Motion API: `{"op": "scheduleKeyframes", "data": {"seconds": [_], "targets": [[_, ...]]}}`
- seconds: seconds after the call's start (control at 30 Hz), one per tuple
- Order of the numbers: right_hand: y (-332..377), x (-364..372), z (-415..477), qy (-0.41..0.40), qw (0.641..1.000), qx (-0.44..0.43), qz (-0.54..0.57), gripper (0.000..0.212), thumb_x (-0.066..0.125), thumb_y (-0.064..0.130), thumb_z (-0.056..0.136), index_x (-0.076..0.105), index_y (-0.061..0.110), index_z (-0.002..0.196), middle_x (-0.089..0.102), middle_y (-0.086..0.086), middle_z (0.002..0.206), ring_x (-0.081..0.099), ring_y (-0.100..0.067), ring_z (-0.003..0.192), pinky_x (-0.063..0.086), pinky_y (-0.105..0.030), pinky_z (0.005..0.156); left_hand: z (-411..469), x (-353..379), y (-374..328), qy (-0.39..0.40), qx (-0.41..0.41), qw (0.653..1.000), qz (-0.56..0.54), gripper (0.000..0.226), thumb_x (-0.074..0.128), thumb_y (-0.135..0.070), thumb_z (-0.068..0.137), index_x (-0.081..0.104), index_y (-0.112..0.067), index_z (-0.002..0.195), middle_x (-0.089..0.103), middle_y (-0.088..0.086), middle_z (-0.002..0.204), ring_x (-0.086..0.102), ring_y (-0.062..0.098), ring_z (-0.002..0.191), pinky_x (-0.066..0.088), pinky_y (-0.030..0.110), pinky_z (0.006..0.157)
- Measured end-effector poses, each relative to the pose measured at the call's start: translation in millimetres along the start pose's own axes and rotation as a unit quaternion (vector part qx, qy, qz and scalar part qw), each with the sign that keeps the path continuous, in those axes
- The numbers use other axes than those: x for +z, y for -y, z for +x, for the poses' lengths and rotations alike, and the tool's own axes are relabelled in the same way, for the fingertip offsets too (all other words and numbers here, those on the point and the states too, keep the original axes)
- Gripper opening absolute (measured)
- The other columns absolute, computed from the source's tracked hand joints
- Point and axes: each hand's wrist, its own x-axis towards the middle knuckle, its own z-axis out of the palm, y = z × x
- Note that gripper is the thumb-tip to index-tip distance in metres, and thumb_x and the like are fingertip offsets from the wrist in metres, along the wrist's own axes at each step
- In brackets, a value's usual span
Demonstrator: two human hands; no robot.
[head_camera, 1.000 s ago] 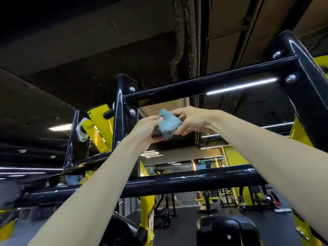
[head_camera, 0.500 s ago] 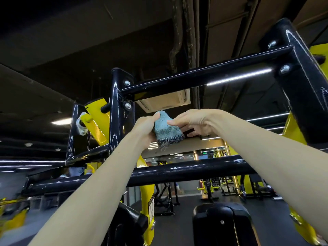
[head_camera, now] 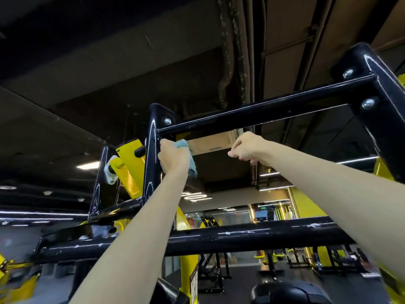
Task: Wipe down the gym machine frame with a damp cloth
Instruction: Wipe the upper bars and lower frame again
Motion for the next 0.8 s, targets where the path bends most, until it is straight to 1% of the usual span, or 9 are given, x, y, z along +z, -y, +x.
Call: {"op": "scheduleKeyframes", "data": {"seconds": [0.07,0.2,0.27,0.37,0.47,0.53,0.6,0.67,0.8], "targets": [[-2,-12,13,-0.114,0.988,-0.062,-0.084,0.028,0.058,0.015,0.091,0.058,0.007,0.118,0.060,-0.012,0.115,0.057,-0.028,0.106,0.051,-0.036,0.084,13,5,-10,-0.082,0.127,0.984,0.091,0.020,0.060,-0.009,0.091,0.053,-0.010,0.110,0.052,0.009,0.109,0.050,0.020,0.093,0.042,0.033,0.075],[-4,-20,30,-0.251,0.915,-0.155,-0.276,0.051,0.058,0.016,0.088,0.042,0.013,0.137,0.036,-0.017,0.142,0.035,-0.033,0.129,0.039,-0.041,0.101,31,51,-28,-0.148,0.137,0.978,0.049,0.020,0.056,-0.003,0.091,0.051,-0.010,0.108,0.046,0.011,0.114,0.053,0.025,0.097,0.036,0.033,0.069],[-3,-17,36,-0.272,0.899,-0.172,-0.296,0.057,0.059,0.015,0.087,0.038,0.013,0.140,0.026,-0.017,0.150,0.028,-0.034,0.136,0.034,-0.042,0.106,25,77,-33,-0.132,0.137,0.981,0.033,0.021,0.054,-0.004,0.092,0.051,-0.009,0.112,0.044,0.012,0.118,0.048,0.026,0.106,0.038,0.031,0.071],[-4,-20,44,-0.290,0.891,-0.184,-0.298,0.051,0.057,0.015,0.086,0.042,0.013,0.135,0.039,-0.011,0.139,0.038,-0.029,0.127,0.036,-0.041,0.103,0,108,-28,-0.083,0.242,0.966,0.031,0.023,0.051,-0.009,0.094,0.053,-0.009,0.117,0.041,0.010,0.119,0.041,0.021,0.103,0.047,0.033,0.080],[-11,-25,47,-0.319,0.880,-0.198,-0.292,0.045,0.058,0.015,0.085,0.047,0.012,0.129,0.049,-0.008,0.126,0.047,-0.026,0.117,0.037,-0.040,0.102,-1,101,-8,0.015,0.313,0.950,-0.012,0.024,0.043,-0.023,0.099,0.050,-0.008,0.117,0.048,0.011,0.117,0.051,0.023,0.099,0.049,0.035,0.084],[-17,-26,47,-0.323,0.876,-0.214,-0.288,0.041,0.057,0.014,0.086,0.050,0.012,0.127,0.052,-0.007,0.126,0.047,-0.025,0.118,0.034,-0.039,0.107,20,79,2,-0.006,0.275,0.961,-0.011,0.023,0.044,-0.016,0.100,0.052,-0.006,0.119,0.048,0.007,0.114,0.052,0.018,0.094,0.047,0.031,0.085],[-21,-30,48,-0.334,0.865,-0.223,-0.301,0.042,0.057,0.015,0.087,0.051,0.011,0.128,0.048,-0.008,0.134,0.042,-0.026,0.127,0.030,-0.040,0.111,41,63,4,-0.087,0.182,0.979,-0.022,0.029,0.044,-0.005,0.096,0.050,-0.003,0.124,0.044,0.013,0.124,0.049,0.026,0.108,0.040,0.035,0.092],[-25,-34,48,-0.339,0.860,-0.215,-0.314,0.043,0.057,0.015,0.087,0.050,0.010,0.130,0.043,-0.011,0.140,0.037,-0.028,0.132,0.031,-0.041,0.111,26,68,-7,-0.106,0.165,0.980,0.016,0.037,0.044,0.001,0.095,0.043,-0.002,0.132,0.035,0.021,0.138,0.042,0.031,0.120,0.041,0.034,0.095],[-33,-33,46,-0.338,0.874,-0.175,-0.301,0.049,0.059,0.014,0.086,0.046,0.009,0.133,0.042,-0.014,0.138,0.038,-0.030,0.129,0.036,-0.043,0.106,-30,109,-27,0.016,0.359,0.930,0.080,0.026,0.038,-0.004,0.098,0.042,-0.003,0.124,0.042,0.018,0.127,0.047,0.031,0.107,0.040,0.035,0.084]]}}
